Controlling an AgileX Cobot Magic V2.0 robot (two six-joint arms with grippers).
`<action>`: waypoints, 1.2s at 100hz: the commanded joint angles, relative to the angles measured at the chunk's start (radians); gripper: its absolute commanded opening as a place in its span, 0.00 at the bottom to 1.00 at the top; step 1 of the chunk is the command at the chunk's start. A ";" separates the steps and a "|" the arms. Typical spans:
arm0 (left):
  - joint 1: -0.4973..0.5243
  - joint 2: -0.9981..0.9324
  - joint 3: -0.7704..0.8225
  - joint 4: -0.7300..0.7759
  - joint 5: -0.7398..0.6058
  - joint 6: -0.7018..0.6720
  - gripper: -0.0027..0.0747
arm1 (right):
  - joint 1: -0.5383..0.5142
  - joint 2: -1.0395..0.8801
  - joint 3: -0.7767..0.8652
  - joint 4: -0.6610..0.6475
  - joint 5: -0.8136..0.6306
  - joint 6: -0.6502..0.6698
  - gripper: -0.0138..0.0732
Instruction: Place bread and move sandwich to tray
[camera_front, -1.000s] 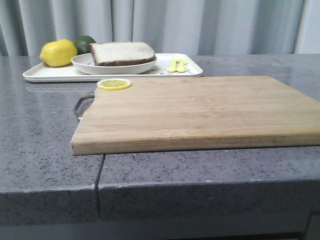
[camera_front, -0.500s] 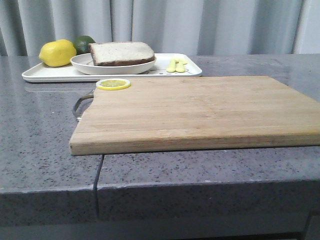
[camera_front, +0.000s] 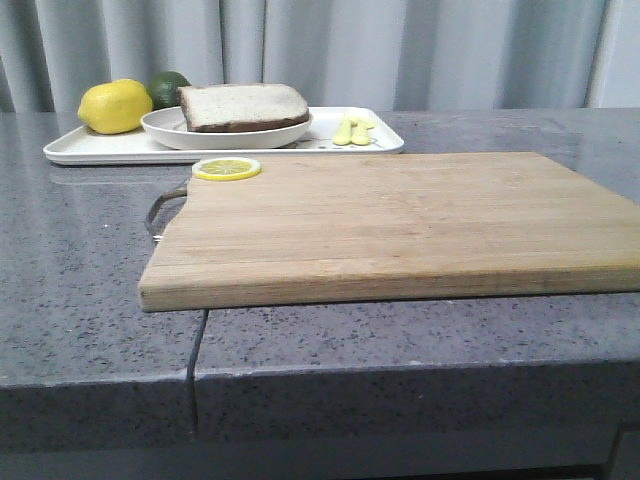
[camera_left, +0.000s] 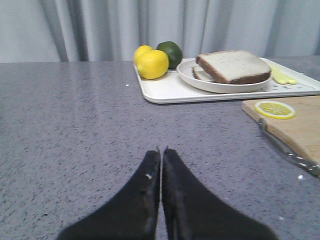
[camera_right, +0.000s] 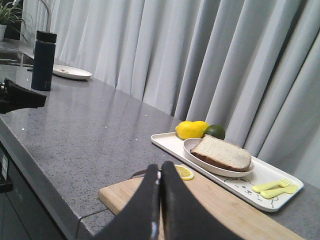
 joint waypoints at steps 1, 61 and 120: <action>-0.008 -0.030 0.020 0.072 -0.165 -0.134 0.01 | -0.004 -0.011 -0.025 0.007 -0.059 -0.008 0.09; -0.062 -0.030 0.150 0.333 -0.100 -0.377 0.01 | -0.004 -0.011 -0.025 0.007 -0.059 -0.008 0.09; -0.062 -0.030 0.148 0.334 -0.062 -0.375 0.01 | -0.004 -0.011 -0.025 0.007 -0.059 -0.008 0.09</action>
